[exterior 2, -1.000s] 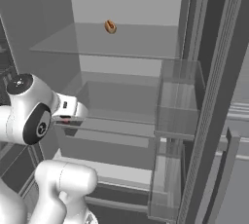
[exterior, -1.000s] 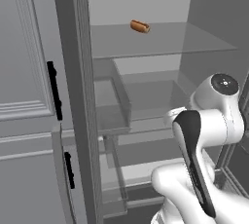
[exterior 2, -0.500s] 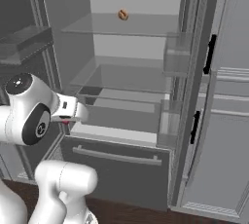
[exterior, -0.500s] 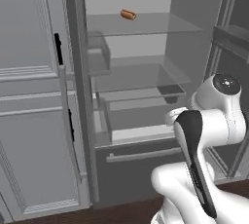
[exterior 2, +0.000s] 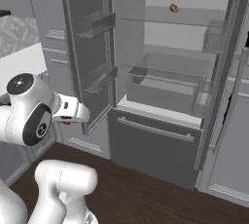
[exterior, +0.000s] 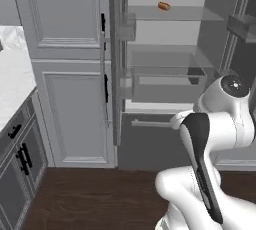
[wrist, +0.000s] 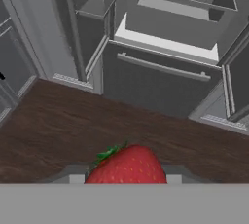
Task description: Take the strawberry from the fridge and place it on top of the pancake, located on the dining counter.
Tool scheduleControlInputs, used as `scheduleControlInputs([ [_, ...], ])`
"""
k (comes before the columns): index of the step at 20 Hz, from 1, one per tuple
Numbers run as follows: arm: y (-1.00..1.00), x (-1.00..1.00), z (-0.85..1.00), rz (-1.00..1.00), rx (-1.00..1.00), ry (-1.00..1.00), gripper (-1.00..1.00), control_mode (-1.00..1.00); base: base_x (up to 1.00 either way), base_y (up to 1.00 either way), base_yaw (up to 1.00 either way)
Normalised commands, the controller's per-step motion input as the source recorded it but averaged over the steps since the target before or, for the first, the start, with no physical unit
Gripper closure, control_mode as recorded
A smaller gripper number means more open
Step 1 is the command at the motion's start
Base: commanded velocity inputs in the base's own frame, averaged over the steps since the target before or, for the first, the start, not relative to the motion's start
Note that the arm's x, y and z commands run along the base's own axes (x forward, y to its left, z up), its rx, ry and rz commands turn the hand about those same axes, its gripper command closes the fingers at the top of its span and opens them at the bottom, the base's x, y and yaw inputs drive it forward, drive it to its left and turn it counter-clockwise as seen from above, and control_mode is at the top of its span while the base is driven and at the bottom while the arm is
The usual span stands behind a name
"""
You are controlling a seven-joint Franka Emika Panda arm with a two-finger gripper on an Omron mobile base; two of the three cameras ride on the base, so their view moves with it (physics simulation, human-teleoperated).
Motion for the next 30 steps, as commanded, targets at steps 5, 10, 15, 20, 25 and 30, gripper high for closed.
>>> scheduleControlInputs([
  [5, 0.0, 0.0, 0.0, 0.0, 0.0, 0.0, 1.0, 1.0, -1.0, 0.04, 0.55],
  [10, 0.0, 0.0, 0.0, 0.0, 0.0, 0.0, 1.0, 1.0, -0.8, 0.22, 0.8],
  [15, 0.0, 0.0, 0.0, 0.0, 0.0, 0.0, 1.0, 1.0, -0.25, 0.24, 0.96],
  [20, 0.0, 0.0, 0.0, 0.0, 0.0, 0.0, 1.0, 1.0, -0.13, 0.26, 1.0],
  [25, 0.0, 0.0, 0.0, 0.0, 0.0, 0.0, 1.0, 1.0, -0.1, 0.75, 0.89],
  [30, 0.0, 0.0, 0.0, 0.0, 0.0, 0.0, 1.0, 1.0, 0.06, 1.0, 0.36],
])
